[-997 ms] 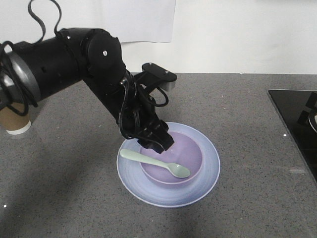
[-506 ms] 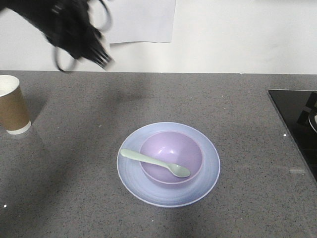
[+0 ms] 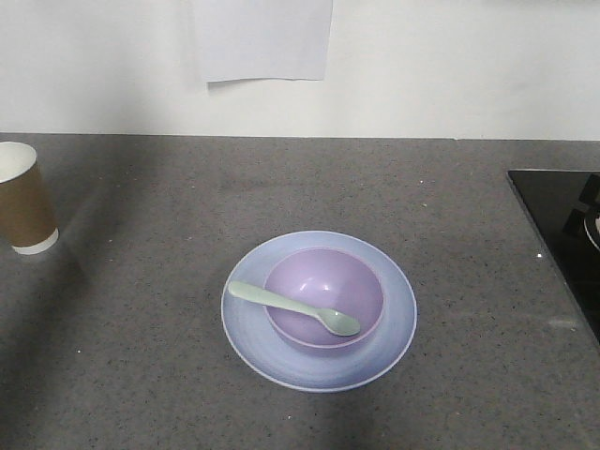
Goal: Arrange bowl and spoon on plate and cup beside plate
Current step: 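Open the left gripper and raise it away from the spoon, then move the left gripper over the paper cup and grasp its rim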
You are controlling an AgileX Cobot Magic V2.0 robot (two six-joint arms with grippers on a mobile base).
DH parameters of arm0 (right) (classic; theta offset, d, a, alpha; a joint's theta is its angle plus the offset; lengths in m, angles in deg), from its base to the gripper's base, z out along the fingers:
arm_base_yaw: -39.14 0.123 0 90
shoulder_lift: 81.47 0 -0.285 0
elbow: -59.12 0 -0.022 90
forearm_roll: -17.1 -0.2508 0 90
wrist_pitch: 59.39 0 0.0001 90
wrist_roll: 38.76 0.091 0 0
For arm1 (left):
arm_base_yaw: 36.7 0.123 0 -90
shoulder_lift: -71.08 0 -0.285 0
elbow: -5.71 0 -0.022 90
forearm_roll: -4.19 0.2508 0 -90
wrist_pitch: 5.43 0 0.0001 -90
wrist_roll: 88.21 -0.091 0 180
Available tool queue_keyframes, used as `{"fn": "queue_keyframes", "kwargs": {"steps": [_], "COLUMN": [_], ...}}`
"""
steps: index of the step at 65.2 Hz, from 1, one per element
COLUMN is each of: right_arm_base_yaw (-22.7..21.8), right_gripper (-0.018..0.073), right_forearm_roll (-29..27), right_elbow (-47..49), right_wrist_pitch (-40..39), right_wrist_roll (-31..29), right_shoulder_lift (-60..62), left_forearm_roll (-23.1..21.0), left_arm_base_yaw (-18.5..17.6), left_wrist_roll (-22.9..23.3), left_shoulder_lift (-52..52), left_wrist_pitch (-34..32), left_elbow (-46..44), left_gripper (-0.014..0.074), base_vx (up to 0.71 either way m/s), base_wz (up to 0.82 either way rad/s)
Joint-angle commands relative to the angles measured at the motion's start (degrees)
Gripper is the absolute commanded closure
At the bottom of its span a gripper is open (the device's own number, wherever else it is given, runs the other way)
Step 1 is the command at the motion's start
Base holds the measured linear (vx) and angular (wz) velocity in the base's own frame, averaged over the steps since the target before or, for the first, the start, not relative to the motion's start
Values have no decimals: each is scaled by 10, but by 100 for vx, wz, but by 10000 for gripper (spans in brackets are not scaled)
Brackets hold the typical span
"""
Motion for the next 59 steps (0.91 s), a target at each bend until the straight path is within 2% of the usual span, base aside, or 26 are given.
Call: {"fn": "queue_keyframes", "kwargs": {"steps": [1,10,26,40,59], "right_arm_base_yaw": [0,0,0,0,0], "right_gripper": [567,566,566,566,566], "right_forearm_roll": [13,10,3,2,-1], "right_elbow": [13,13,13,13,13], "right_wrist_pitch": [-18,-16,-13,-8,-8], "right_wrist_roll": [-3,-3,-9,-9,-9], "right_shoulder_lift": [7,7,7,7,7], "left_forearm_roll": [-67,-129,-245,-257,-258], "left_arm_base_yaw": [53,106,145,148,148], "left_wrist_roll": [7,1,-51,-53,-58], "left_shoulder_lift": [-15,6,66,106,128], "left_wrist_pitch": [-55,-59,-10,19,19], "left_elbow": [-15,-15,-15,-15,-15], "left_gripper": [308,308,307,307,307], "base_vx": [0,0,0,0,0], "base_wz": [0,0,0,0,0]}}
